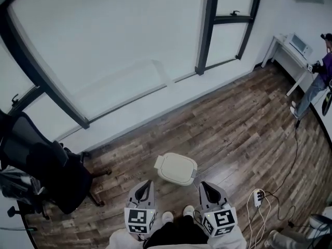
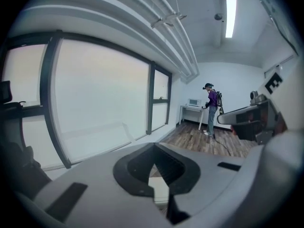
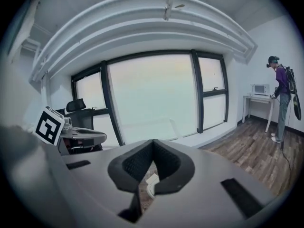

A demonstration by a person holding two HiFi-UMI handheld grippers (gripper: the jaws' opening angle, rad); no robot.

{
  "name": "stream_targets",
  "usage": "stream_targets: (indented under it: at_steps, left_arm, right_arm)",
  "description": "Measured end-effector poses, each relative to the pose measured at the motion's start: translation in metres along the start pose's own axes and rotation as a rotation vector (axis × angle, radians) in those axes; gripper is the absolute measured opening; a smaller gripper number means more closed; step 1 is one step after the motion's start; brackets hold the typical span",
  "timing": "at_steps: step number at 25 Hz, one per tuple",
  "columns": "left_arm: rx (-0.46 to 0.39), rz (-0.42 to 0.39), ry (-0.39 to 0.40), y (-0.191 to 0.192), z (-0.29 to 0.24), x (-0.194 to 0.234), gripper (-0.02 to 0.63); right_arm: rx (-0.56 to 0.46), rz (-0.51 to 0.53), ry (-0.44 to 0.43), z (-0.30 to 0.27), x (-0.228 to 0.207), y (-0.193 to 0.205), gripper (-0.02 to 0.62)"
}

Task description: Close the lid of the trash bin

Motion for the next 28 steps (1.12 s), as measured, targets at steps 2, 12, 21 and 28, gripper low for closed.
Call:
stream_targets:
  at_steps: [2,12,21,28]
  left_arm:
    - [-0.039,0.007,-0.008,-0.03,0.02,-0.002,0.008]
    - [-0.192,-0.029,-0.022,-0.134,0.07,-0.029,0.008]
    - [-0.194,-0.01,0.025,-0.134,0.075,-0.046,0.008]
    - [-0.201,-0.034,0.011,-0.132,0.093,-0.032,0.008]
  right_arm:
    - [-0.028,0.009,-0.006,0.017,0.009,-0.027,0.023]
    - [-0.152,0.049,-0.003,0.071,0.025,-0.104,0.023]
    - [-0.175,0.069,-0.006,0.078,0.032,-0.113,0.023]
    - [-0.181,0.086,0.016,0.083,0.045,-0.113,0.023]
Point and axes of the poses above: the fingertips, and each gripper's own axes: z backward along the fingers, x to its left, y out of its underside, the point moved 1 cm from there along z, backward along the fingers, and after that the axes turned 4 degrees about -x, right-handed, at the moved point
